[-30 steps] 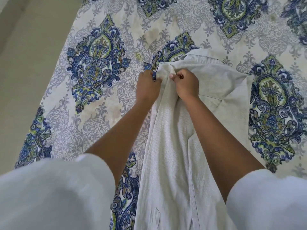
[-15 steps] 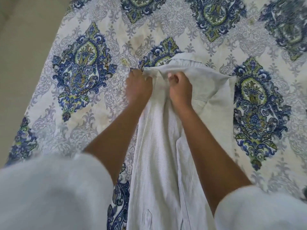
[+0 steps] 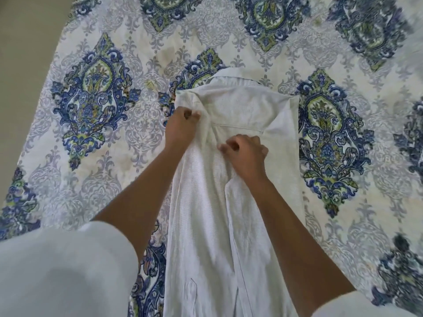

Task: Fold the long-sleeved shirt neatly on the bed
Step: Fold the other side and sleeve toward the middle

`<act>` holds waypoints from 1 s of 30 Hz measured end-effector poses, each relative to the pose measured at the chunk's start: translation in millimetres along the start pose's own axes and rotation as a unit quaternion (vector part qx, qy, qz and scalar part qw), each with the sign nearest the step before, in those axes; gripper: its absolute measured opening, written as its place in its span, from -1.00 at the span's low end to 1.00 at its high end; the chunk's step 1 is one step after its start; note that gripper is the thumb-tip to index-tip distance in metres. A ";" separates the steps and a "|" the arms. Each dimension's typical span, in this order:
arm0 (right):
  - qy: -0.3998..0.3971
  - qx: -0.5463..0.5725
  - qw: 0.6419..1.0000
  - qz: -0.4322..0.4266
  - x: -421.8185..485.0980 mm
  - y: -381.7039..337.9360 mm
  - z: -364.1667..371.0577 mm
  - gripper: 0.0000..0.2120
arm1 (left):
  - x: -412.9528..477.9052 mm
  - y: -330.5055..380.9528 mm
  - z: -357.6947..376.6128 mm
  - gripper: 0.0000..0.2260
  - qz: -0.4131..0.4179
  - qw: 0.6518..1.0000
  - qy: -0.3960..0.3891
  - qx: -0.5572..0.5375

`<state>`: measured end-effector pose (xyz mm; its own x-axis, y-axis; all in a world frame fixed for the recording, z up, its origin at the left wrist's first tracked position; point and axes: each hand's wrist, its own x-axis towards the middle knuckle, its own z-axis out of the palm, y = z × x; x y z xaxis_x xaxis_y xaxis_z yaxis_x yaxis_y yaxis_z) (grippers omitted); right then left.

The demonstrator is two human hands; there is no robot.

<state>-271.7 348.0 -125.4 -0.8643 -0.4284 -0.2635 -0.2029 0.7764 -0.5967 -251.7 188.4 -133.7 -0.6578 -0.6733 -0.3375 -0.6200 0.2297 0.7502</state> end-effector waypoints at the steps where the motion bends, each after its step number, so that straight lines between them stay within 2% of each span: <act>1: -0.042 -0.010 0.999 0.013 4.5 -4.1 -4.1 -0.68 | 9.4 5.1 -1.7 -0.85 -0.024 0.999 -0.021 -0.032; 2: -0.085 -0.021 0.996 0.030 7.6 -7.1 -7.6 -0.68 | 18.0 9.1 -4.4 -0.92 -0.050 0.995 -0.035 -0.073; 5: -0.176 -0.083 0.980 0.047 10.1 -3.8 -9.0 -0.76 | 35.3 10.2 -12.5 -0.78 -0.097 0.987 -0.057 -0.116; 8: -0.155 -0.141 0.976 0.056 3.8 5.8 -7.5 -0.69 | 39.7 4.1 -17.9 -0.77 -0.119 0.979 -0.073 -0.150; 10: -0.123 -0.150 0.978 0.078 1.3 9.1 -6.0 -0.68 | 42.1 -3.2 -18.0 -0.80 -0.146 0.967 -0.046 -0.203; 13: -0.115 -0.127 0.982 0.074 -2.2 9.9 -4.4 -0.77 | 40.7 -9.1 -14.9 -0.82 -0.153 0.964 -0.007 -0.219; 15: -0.126 -0.092 0.985 0.070 -1.9 7.9 -5.3 -0.76 | 39.3 -8.8 -15.0 -0.81 -0.143 0.961 -0.022 -0.236; 18: -0.119 -0.110 0.985 0.055 -0.5 3.5 -7.0 -0.72 | 41.4 -4.6 -16.9 -0.84 -0.111 0.969 -0.058 -0.214; 20: -0.075 -0.141 0.986 0.046 -2.0 1.5 -2.1 -0.82 | 46.0 -2.3 -16.2 -0.84 -0.092 0.981 -0.036 -0.170; 22: 0.041 -0.172 0.984 0.007 -13.1 -4.1 9.6 -0.81 | 46.3 2.7 -12.4 -0.87 -0.067 0.987 -0.011 -0.143; 24: 0.169 -0.169 0.966 -0.094 -27.0 -12.6 25.8 -0.78 | 36.8 10.6 -8.1 -0.83 -0.023 0.993 0.020 -0.114; 25: 0.192 -0.163 0.956 -0.153 -33.9 -17.4 35.3 -0.76 | 28.7 12.4 -5.6 -0.78 0.006 0.996 0.043 -0.078; 27: 0.141 -0.166 0.952 -0.216 -49.3 -24.1 57.1 -0.64 | 3.7 8.2 -3.6 -0.72 0.086 0.991 0.098 -0.008; 30: 0.040 -0.210 0.956 -0.201 -71.9 -28.0 79.1 -0.53 | -32.6 -15.5 -7.8 -0.73 0.225 0.967 0.121 0.024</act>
<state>-167.4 320.5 -149.7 -0.7061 -0.7080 -0.0083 -0.6788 0.6802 -0.2765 -217.3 201.2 -129.9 -0.7495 -0.6415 0.1635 -0.3186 0.5660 0.7604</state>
